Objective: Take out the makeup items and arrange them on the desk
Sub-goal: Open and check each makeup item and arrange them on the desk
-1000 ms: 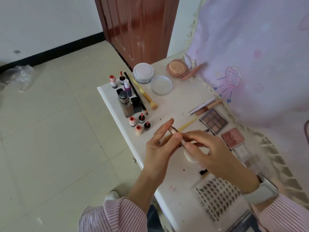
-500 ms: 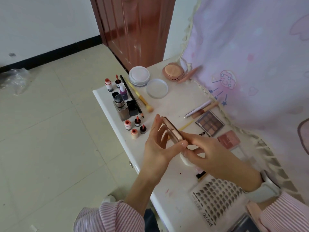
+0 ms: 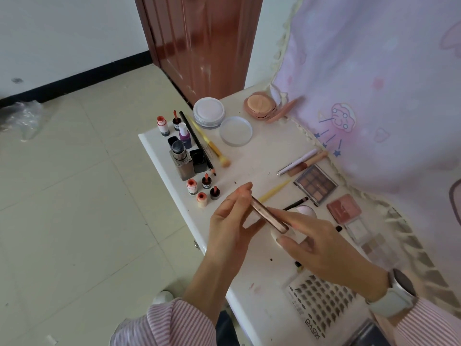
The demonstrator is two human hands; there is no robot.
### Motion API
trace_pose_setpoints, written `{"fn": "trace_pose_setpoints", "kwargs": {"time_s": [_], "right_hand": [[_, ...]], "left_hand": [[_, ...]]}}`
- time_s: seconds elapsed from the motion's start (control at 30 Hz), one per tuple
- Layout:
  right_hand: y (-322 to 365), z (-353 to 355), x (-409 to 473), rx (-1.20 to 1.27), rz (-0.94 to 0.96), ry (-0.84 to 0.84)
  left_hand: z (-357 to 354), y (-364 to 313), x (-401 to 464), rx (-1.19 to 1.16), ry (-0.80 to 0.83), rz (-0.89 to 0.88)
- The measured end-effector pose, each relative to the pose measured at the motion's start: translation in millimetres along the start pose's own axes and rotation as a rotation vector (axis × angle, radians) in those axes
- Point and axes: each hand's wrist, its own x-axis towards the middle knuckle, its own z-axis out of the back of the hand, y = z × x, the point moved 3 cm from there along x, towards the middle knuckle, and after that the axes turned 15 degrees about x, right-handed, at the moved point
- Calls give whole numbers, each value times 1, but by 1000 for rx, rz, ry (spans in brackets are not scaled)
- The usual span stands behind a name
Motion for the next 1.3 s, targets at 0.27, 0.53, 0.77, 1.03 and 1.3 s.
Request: {"fn": "trace_pose_setpoints", "kwargs": {"time_s": [0.27, 0.53, 0.77, 1.03, 1.3], "right_hand": [[0, 5, 16, 148, -139, -55], [0, 18, 21, -73, -139, -1], [-8, 46, 35, -230, -146, -249], [-34, 112, 84, -202, -298, -569], [-60, 142, 132, -198, -404, -632]], "left_hand": [[-5, -2, -3, 232, 14, -142], [-10, -4, 1, 272, 15, -191], [-12, 3, 16, 15, -37, -35], [-38, -13, 63, 27, -155, 112], [-69, -34, 102, 361, -156, 142]]}}
